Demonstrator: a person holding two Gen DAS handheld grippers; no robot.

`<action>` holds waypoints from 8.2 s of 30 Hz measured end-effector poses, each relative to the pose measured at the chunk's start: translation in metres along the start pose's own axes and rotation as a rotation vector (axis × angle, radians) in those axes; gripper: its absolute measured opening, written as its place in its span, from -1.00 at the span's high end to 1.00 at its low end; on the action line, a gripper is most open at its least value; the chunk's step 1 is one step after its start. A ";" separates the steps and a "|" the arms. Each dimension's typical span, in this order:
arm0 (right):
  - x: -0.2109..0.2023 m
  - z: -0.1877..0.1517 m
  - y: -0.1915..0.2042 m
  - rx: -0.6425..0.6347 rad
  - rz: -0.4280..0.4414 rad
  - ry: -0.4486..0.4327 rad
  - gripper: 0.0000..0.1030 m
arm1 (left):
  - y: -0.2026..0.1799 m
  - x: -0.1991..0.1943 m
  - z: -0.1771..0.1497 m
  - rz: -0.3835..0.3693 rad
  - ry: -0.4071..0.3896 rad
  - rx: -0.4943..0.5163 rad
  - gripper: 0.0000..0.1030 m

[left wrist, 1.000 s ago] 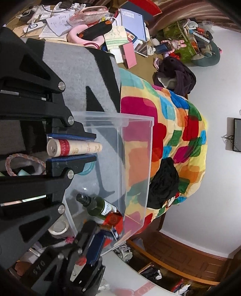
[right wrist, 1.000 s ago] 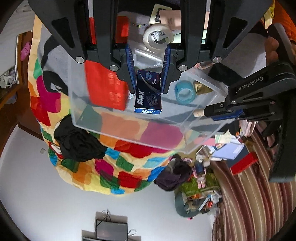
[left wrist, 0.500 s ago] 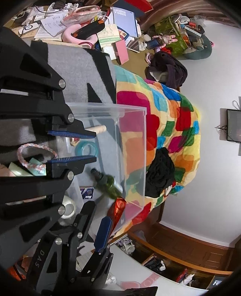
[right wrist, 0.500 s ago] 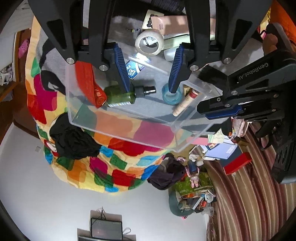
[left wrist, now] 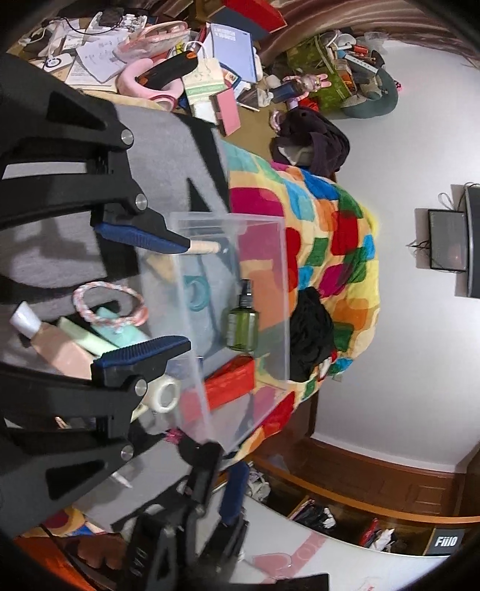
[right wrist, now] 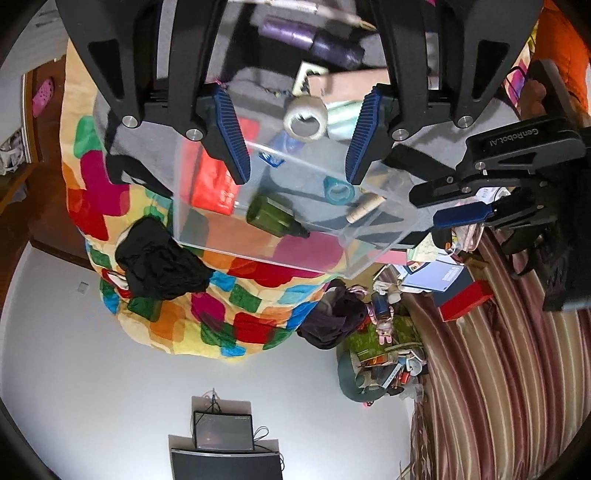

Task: Organize objects
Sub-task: 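Place the cream tube in the box while the right tool drops the Max box in, then grasp the braided rope toy with the left tool while the right tool grasps the white tape roll, then drop the rope toy into the box while the right tool releases the white tape roll inside, then grasp the beige cosmetic tube with the left tool while the right tool grasps the white pen, then lower the beige tube into the box and release while the right tool drops the pen in, then grasp the pale green tube with the left tool while the right tool grasps the purple-capped bottle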

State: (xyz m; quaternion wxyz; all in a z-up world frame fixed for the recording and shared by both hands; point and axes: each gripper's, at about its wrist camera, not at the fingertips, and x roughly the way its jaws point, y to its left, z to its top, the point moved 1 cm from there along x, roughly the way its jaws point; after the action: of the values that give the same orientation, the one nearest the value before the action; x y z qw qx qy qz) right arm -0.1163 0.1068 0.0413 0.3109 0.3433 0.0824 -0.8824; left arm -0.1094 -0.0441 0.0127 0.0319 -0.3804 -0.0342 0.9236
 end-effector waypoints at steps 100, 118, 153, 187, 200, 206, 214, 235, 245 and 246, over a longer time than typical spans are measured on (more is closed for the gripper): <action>0.048 0.002 -0.027 0.106 -0.008 0.090 -0.04 | 0.003 0.026 0.022 -0.043 0.039 -0.049 0.50; -0.013 -0.089 -0.028 -0.084 0.008 0.170 -0.32 | -0.020 0.016 -0.079 -0.068 0.191 0.086 -0.05; -0.021 -0.142 0.000 -0.028 0.088 0.274 0.63 | -0.035 -0.011 -0.129 -0.025 0.100 0.061 0.56; -0.044 -0.046 -0.016 0.180 0.139 -0.029 0.77 | -0.011 -0.064 -0.061 0.017 -0.172 -0.007 0.60; 0.061 0.007 -0.010 0.138 0.190 0.119 0.77 | 0.017 0.011 -0.007 -0.006 -0.004 -0.111 0.60; 0.093 0.017 -0.009 0.088 0.156 0.175 0.80 | 0.014 0.030 0.005 0.024 0.019 -0.098 0.60; 0.101 0.019 -0.018 0.067 0.106 0.209 0.79 | 0.011 0.042 0.012 -0.022 0.050 -0.106 0.48; 0.019 -0.021 -0.022 0.076 0.122 0.099 -0.09 | -0.024 0.002 -0.028 -0.025 0.021 0.043 -0.15; 0.041 -0.076 -0.021 0.069 0.164 0.229 -0.09 | -0.030 0.038 -0.070 -0.018 0.162 0.084 0.16; 0.042 -0.080 -0.020 0.065 0.174 0.236 -0.09 | -0.030 0.039 -0.074 -0.017 0.167 0.085 0.38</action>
State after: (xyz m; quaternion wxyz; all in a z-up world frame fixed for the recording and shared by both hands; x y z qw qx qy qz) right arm -0.1083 0.1306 -0.0475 0.3632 0.4603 0.0595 -0.8079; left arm -0.0844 -0.0082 -0.0646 0.0582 -0.4542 0.0044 0.8890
